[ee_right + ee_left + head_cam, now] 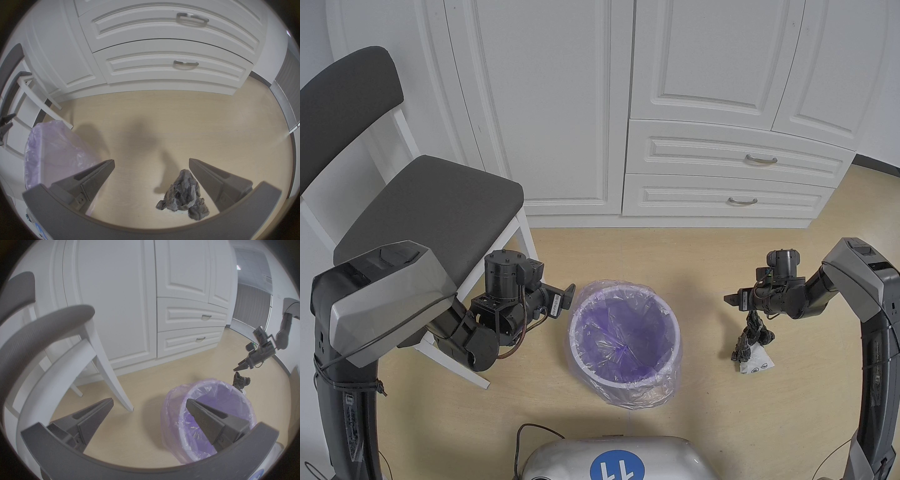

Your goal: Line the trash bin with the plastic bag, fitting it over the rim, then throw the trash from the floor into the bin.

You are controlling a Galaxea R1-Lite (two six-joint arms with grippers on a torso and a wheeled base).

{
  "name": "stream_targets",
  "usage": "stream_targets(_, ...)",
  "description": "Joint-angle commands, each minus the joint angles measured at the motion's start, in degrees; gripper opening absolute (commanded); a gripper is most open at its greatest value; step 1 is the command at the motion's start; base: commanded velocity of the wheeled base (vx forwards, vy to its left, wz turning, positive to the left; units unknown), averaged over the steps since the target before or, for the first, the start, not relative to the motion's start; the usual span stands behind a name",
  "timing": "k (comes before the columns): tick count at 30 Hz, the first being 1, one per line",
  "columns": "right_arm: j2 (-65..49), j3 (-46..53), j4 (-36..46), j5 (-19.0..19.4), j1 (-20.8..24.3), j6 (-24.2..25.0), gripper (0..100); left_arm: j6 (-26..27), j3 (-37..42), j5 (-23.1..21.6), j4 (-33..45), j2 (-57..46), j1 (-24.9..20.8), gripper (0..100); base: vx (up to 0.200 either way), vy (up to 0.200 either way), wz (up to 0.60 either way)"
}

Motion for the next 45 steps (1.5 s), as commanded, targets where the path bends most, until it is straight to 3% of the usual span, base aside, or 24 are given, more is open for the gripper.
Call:
stream_targets(1,8.99,-6.65,0.16,0.02,-3.56,0.18,100,2.57,4.13,0.0,-2.94,-1.98,-1.42,100,0.0,0.0,0.0)
stream_targets(7,14.79,-11.66,0.69,0.02,-5.32,0.18,100,2.57,4.22,-0.09,-2.94,-2.86,-1.25,100,0.0,0.0,0.0)
stream_targets(14,15.67,-17.99,14.93,0.02,-5.23,3.6,100,2.57,4.66,0.0,-2.94,-4.18,-1.07,100,0.0,0.0,0.0)
stream_targets(25,18.13,-23.26,20.91,-0.33,-4.79,5.19,100,2.39,5.63,0.0,-3.03,-6.73,-0.37,100,0.0,0.0,0.0)
stream_targets(36,23.32,-35.04,34.62,-6.83,-4.44,6.33,100,2.57,7.12,0.0,-3.47,-8.05,-0.72,100,0.0,0.0,0.0)
stream_targets(45,23.85,-36.34,36.9,-6.92,-4.26,6.33,100,2.57,7.03,0.0,-3.47,-7.78,-0.72,100,0.0,0.0,0.0)
